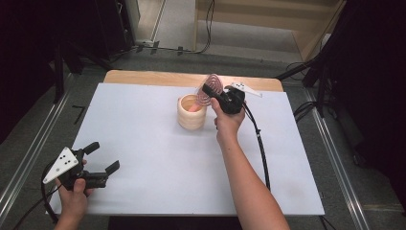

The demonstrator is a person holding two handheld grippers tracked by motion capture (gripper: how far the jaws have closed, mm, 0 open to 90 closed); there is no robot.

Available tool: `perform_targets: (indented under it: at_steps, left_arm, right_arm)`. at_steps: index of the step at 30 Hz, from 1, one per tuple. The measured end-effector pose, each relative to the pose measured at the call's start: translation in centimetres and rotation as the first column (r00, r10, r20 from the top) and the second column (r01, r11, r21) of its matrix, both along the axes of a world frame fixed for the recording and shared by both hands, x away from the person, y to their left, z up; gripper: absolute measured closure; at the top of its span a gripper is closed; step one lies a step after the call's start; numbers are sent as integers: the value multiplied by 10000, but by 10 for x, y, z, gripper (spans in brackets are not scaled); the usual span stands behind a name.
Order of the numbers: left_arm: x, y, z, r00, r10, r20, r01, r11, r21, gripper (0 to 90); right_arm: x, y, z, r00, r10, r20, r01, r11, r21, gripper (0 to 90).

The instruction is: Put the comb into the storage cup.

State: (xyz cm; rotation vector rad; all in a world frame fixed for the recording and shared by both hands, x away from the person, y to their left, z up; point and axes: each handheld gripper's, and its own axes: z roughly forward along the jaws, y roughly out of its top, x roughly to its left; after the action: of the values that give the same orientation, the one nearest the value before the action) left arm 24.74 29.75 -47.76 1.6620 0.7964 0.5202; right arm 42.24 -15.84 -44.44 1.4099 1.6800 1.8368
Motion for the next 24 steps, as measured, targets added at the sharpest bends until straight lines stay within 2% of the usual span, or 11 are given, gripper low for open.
perform_targets:
  at_steps: [4, 10, 16, 18, 21, 23, 24]
  left_arm:
    - [0, 0, 0, 10000, -1, -5, 1, 10000, -25, 0]
    - [0, 0, 0, 10000, 8, 2, -8, 10000, -40, 0]
    - [1, 1, 0, 10000, 28, 26, -28, 10000, -11, 0]
    - [1, 1, 0, 10000, 47, 27, -47, 10000, -8, 0]
    - [1, 2, 0, 10000, 52, 21, -52, 10000, -18, 0]
    - [1, 2, 0, 10000, 51, 18, -51, 10000, -8, 0]
    - [1, 2, 0, 10000, 41, 25, -41, 10000, -39, 0]
  right_arm:
    - [0, 0, -2, 10000, 22, -48, -21, 10000, 93, 619]
    - [0, 0, -2, 9998, 43, -175, -46, 9999, -162, 584]
    - [0, -5, -1, 9986, 346, -394, -355, 9991, -238, 370]
    - [-1, -5, -1, 9984, 408, -380, -427, 9978, -505, 249]
    - [-3, -7, 1, 9985, 376, -393, -401, 9971, -640, 96]
    - [-5, -9, 2, 9988, 364, -333, -388, 9964, -758, 74]
    - [-5, -9, 3, 9988, 352, -352, -379, 9960, -804, 2]
